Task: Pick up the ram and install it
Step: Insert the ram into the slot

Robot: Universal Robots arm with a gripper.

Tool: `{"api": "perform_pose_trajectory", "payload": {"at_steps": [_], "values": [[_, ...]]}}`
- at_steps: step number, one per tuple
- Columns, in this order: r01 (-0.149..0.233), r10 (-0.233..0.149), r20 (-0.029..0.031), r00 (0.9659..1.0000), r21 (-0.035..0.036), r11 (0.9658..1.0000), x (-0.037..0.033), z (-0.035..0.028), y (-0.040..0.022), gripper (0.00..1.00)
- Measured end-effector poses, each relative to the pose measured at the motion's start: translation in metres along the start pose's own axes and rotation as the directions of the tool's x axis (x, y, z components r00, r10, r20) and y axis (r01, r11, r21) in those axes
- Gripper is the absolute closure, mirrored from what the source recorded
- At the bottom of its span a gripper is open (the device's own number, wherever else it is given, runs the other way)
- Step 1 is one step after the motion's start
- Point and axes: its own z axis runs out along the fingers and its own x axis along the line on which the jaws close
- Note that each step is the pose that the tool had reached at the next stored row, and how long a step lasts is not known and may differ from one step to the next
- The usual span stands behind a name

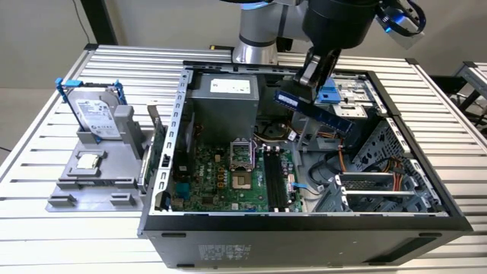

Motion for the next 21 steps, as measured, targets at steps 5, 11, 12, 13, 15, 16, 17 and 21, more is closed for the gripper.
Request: {"api": "perform_pose_trajectory", "payload": {"at_steps": [5, 11, 12, 13, 15, 16, 17, 21], "values": [[-0.086, 0.086, 0.0011, 0.9963, 0.0022, 0.9963, 0.0000, 0.0000, 0.0000, 1.00], [-0.192, 0.192, 0.0027, 0.9814, 0.0048, 0.9814, 0.0000, 0.0000, 0.0000, 1.00], [-0.209, 0.209, 0.0031, 0.9780, 0.0051, 0.9780, 0.0000, 0.0000, 0.0000, 1.00], [-0.225, 0.225, 0.0033, 0.9744, 0.0055, 0.9744, 0.0000, 0.0000, 0.0000, 1.00], [-0.261, 0.261, 0.0039, 0.9655, 0.0064, 0.9654, 0.0000, 0.0000, 0.0000, 1.00], [-0.277, 0.277, 0.0042, 0.9610, 0.0068, 0.9609, 0.0000, 0.0000, 0.0000, 1.00], [-0.293, 0.293, 0.0046, 0.9560, 0.0071, 0.9560, 0.0000, 0.0001, 0.0000, 1.00], [-0.361, 0.361, 0.0060, 0.9324, 0.0086, 0.9323, 0.0000, 0.0000, 0.0000, 1.00]]}}
